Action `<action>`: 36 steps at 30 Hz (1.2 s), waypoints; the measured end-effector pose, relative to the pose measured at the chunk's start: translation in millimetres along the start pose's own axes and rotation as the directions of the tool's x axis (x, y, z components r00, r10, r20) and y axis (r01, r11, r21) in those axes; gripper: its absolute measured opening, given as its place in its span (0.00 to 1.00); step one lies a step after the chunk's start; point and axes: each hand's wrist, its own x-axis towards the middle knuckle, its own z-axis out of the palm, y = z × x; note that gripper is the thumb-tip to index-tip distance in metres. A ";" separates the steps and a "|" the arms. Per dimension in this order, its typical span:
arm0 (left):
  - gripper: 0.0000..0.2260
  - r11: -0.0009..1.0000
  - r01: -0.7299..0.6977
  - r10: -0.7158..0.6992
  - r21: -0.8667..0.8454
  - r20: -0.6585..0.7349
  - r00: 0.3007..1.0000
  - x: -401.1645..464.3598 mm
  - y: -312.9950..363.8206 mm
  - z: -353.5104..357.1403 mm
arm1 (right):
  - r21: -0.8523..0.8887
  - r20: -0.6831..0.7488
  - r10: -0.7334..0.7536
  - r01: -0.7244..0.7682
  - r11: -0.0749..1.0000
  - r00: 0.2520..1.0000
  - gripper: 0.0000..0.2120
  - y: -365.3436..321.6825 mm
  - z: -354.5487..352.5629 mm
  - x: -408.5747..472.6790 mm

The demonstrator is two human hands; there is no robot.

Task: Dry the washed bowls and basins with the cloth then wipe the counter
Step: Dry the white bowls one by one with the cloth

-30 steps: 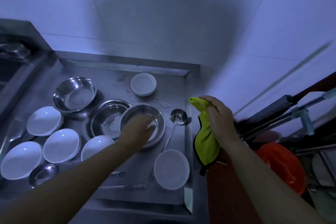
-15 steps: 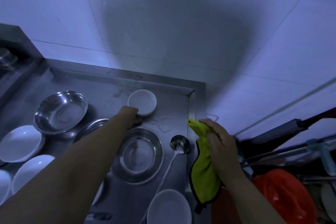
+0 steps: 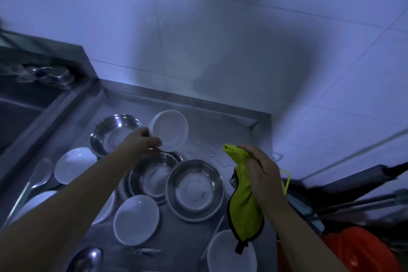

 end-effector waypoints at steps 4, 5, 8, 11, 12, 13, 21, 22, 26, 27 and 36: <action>0.18 0.856 -0.279 0.343 0.435 -0.074 0.937 -51.2 13.2 -53.8 | 0.015 0.077 -0.054 0.053 0.998 0.996 0.20 -24.5 38.2 -7.0; 0.19 0.802 -0.333 0.409 0.496 -0.049 0.911 -63.0 15.4 -67.2 | 0.016 0.102 -0.068 0.066 0.998 0.993 0.21 -31.2 48.8 -10.7; 0.23 0.608 -0.444 0.565 0.659 0.034 0.824 -95.9 24.0 -101.0 | 0.005 0.158 -0.105 0.105 0.994 0.982 0.21 -52.1 81.1 -24.9; 0.27 0.438 -0.540 0.681 0.719 0.127 0.721 -127.1 34.7 -127.6 | -0.019 0.191 -0.143 0.150 0.989 0.971 0.18 -73.6 111.5 -41.2; 0.27 0.411 -0.555 0.701 0.723 0.139 0.700 -136.9 37.7 -137.2 | -0.026 0.189 -0.166 0.174 0.984 0.968 0.17 -81.0 120.8 -47.6; 0.27 0.390 -0.562 0.716 0.729 0.143 0.683 -146.2 40.3 -148.0 | -0.022 0.179 -0.191 0.198 0.980 0.965 0.16 -88.8 130.1 -54.5; 0.22 0.516 -0.627 0.748 0.584 0.050 0.662 -194.5 54.6 -216.2 | -0.054 -0.089 -0.570 0.568 0.821 0.817 0.07 -157.3 200.6 -93.1; 0.21 0.577 -0.644 0.737 0.503 0.021 0.676 -196.0 54.0 -221.3 | -0.082 -0.120 -0.628 0.622 0.778 0.769 0.08 -165.0 209.7 -95.6; 0.13 0.654 -0.685 0.737 0.322 -0.064 0.673 -207.2 48.4 -230.9 | -0.217 -0.008 -0.825 0.805 0.553 0.565 0.09 -186.8 246.9 -106.1; 0.12 0.668 -0.689 0.733 0.280 -0.087 0.675 -210.5 46.7 -231.1 | -0.315 0.076 -0.855 0.826 0.467 0.512 0.10 -188.6 255.7 -108.0; 0.06 0.802 -0.592 0.592 0.085 -0.254 0.765 -213.2 34.4 -226.5 | -0.364 0.298 -0.832 0.862 0.353 0.467 0.23 -182.4 299.7 -153.3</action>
